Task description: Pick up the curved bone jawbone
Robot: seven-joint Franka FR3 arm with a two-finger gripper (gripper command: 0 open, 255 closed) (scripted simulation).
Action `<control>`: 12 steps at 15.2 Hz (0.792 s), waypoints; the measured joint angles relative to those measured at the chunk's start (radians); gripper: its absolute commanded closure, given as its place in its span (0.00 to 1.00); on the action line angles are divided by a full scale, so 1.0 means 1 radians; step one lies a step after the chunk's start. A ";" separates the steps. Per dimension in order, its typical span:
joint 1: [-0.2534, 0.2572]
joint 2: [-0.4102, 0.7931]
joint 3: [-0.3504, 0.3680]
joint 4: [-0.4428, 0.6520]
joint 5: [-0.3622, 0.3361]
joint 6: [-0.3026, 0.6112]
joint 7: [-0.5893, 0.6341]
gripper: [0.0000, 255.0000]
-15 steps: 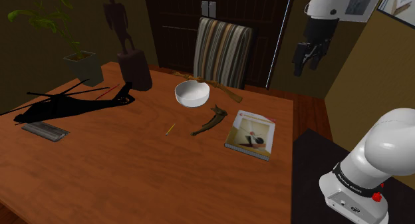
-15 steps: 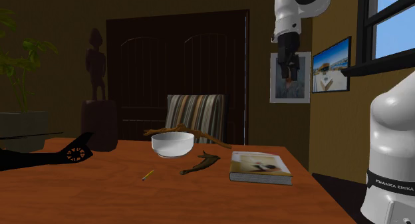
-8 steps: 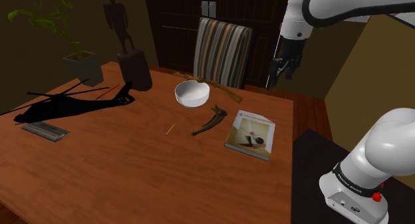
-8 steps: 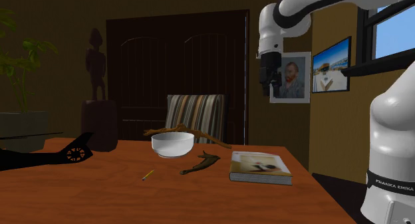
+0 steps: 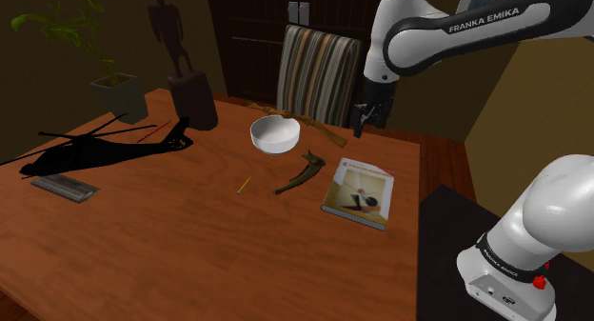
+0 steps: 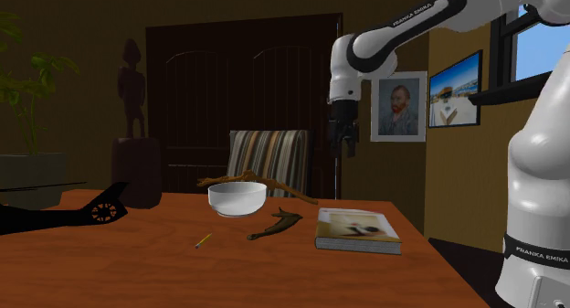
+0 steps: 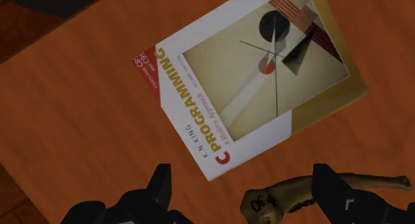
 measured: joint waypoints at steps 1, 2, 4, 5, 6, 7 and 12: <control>0.000 0.034 0.003 0.013 -0.002 0.026 0.000 0.00; 0.001 0.068 0.009 0.026 -0.004 0.051 0.003 0.00; 0.003 0.133 0.018 0.037 -0.008 0.113 0.007 0.00; 0.003 0.175 0.022 0.056 -0.014 0.141 0.010 0.00; 0.003 0.212 0.025 0.068 -0.018 0.170 0.009 0.00; 0.006 0.250 0.031 0.081 -0.023 0.199 0.017 0.00; 0.015 0.446 0.043 0.190 -0.062 0.307 0.038 0.00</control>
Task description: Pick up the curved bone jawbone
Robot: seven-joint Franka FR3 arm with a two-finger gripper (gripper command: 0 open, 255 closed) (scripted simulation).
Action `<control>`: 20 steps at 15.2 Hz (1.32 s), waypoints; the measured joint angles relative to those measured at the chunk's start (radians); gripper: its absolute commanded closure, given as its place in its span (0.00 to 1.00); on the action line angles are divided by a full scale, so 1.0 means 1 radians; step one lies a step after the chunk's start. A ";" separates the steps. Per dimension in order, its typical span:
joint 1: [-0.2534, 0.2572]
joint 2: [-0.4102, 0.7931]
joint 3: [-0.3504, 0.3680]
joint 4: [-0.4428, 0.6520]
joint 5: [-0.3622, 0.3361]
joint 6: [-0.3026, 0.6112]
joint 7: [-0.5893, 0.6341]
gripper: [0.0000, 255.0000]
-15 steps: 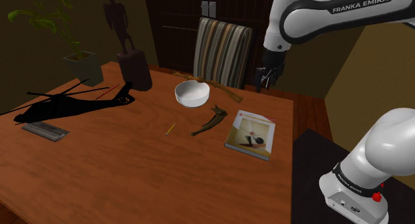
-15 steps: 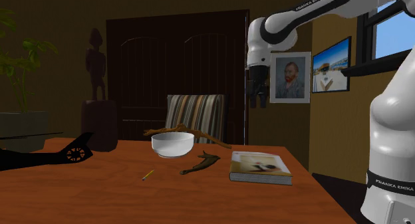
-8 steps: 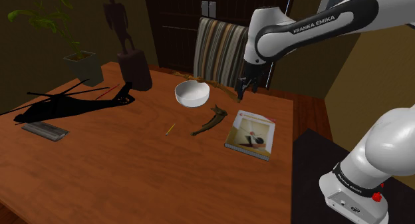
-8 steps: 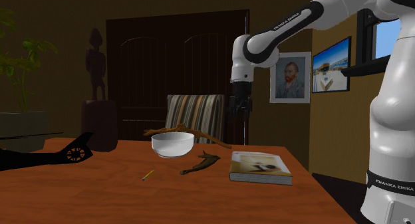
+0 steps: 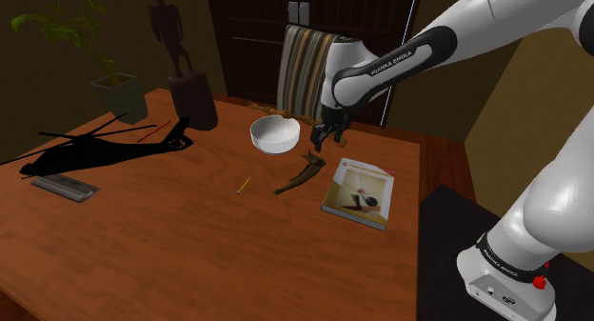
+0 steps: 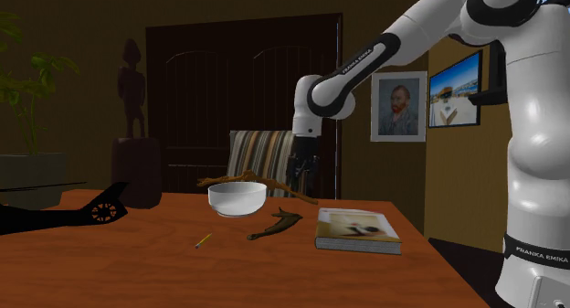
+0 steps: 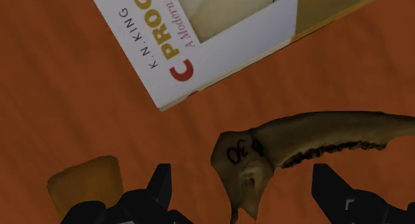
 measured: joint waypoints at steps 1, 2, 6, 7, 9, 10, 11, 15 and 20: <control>0.002 0.034 0.000 0.020 -0.007 0.017 0.002 0.00; 0.003 0.070 0.000 0.048 -0.016 0.029 0.004 0.00; 0.020 0.194 -0.001 0.135 -0.047 0.078 0.024 0.00; 0.020 0.206 -0.002 0.139 -0.049 0.087 0.024 0.00; 0.021 0.229 -0.004 0.141 -0.054 0.107 0.024 0.00; 0.022 0.239 -0.005 0.142 -0.056 0.117 0.026 0.00; 0.023 0.249 -0.006 0.137 -0.058 0.132 0.027 0.00; 0.026 0.271 -0.008 0.130 -0.063 0.161 0.030 1.00; 0.026 0.273 -0.008 0.131 -0.063 0.163 0.031 1.00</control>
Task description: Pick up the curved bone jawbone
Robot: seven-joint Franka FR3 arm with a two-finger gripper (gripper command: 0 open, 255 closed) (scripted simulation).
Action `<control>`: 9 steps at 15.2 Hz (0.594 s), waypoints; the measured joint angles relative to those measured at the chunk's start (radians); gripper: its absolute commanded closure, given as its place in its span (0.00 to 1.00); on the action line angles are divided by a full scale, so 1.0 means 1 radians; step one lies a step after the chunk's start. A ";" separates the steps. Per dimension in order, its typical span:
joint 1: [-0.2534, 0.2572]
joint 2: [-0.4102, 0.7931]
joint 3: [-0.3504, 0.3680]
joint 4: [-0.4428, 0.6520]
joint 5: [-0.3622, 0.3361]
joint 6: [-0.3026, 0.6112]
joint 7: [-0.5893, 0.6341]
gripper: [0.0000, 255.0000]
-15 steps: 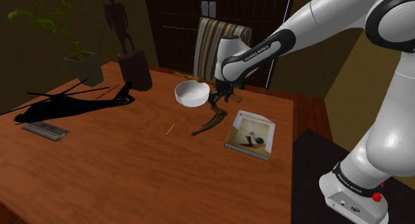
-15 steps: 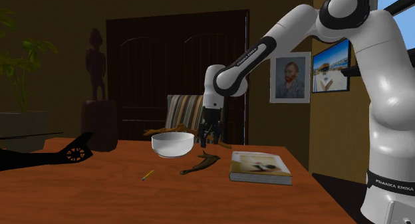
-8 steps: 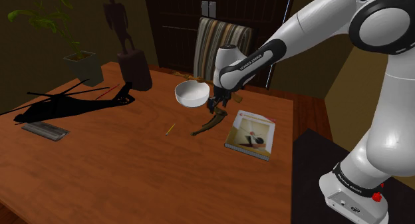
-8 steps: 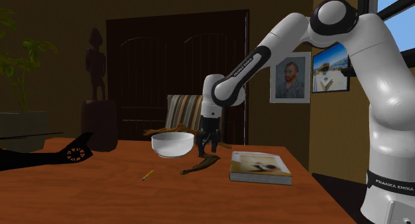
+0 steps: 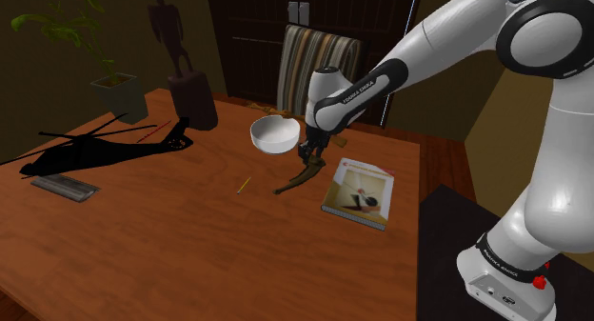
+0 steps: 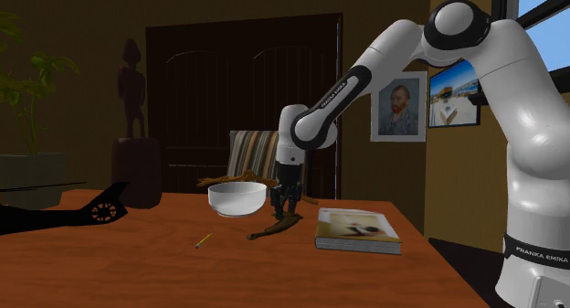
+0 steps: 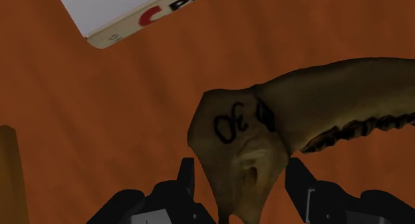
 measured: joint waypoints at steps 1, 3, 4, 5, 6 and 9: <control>0.000 0.000 0.000 0.000 0.000 0.000 0.000 1.00; 0.000 0.000 0.000 0.000 0.000 0.000 0.000 1.00; 0.000 0.000 0.000 -0.001 0.000 0.000 0.000 1.00; -0.001 -0.003 0.000 0.000 0.001 -0.004 -0.001 1.00; -0.002 -0.010 0.001 0.004 0.002 -0.014 -0.002 1.00; -0.005 -0.038 0.004 0.008 0.009 -0.045 -0.005 1.00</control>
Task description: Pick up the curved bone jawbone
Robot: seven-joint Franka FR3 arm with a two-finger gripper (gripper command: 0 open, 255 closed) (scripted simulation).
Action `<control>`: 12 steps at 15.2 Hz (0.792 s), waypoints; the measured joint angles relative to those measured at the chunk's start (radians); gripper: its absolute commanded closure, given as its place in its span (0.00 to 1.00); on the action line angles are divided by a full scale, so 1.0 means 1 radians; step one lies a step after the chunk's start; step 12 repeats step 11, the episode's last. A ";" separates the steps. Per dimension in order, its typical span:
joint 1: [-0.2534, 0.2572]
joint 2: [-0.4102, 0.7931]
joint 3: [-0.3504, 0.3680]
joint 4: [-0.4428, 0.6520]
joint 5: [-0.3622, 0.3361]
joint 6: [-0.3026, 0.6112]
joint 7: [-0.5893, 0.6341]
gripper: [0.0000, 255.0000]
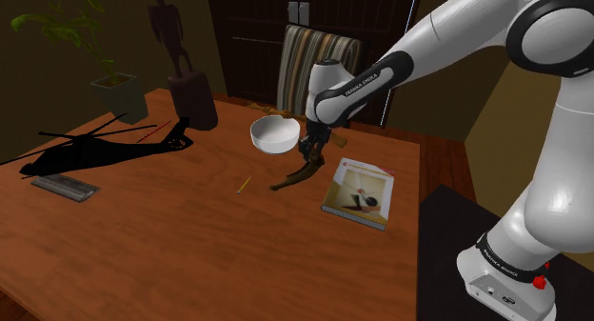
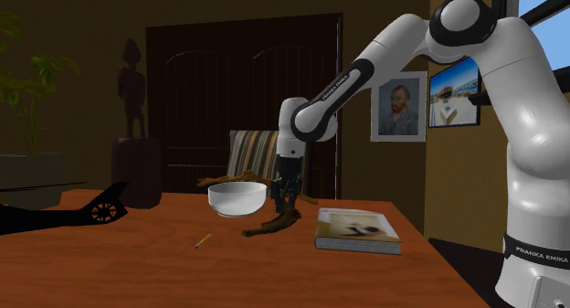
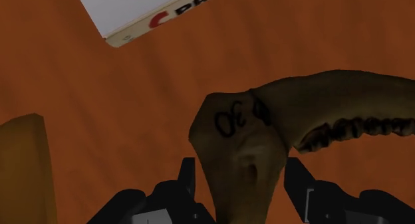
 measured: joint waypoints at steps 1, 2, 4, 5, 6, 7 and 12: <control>-0.001 -0.009 0.001 0.003 0.002 -0.012 -0.001 1.00; -0.001 -0.019 0.002 0.003 0.004 -0.022 -0.001 1.00; -0.002 -0.036 0.004 0.009 0.007 -0.045 -0.003 1.00; -0.004 -0.044 0.004 0.013 0.009 -0.056 -0.005 1.00; -0.003 -0.051 0.005 0.018 0.010 -0.068 -0.004 1.00; -0.004 -0.062 0.006 0.016 0.013 -0.078 -0.005 1.00; -0.006 -0.085 0.007 0.037 0.017 -0.121 -0.007 1.00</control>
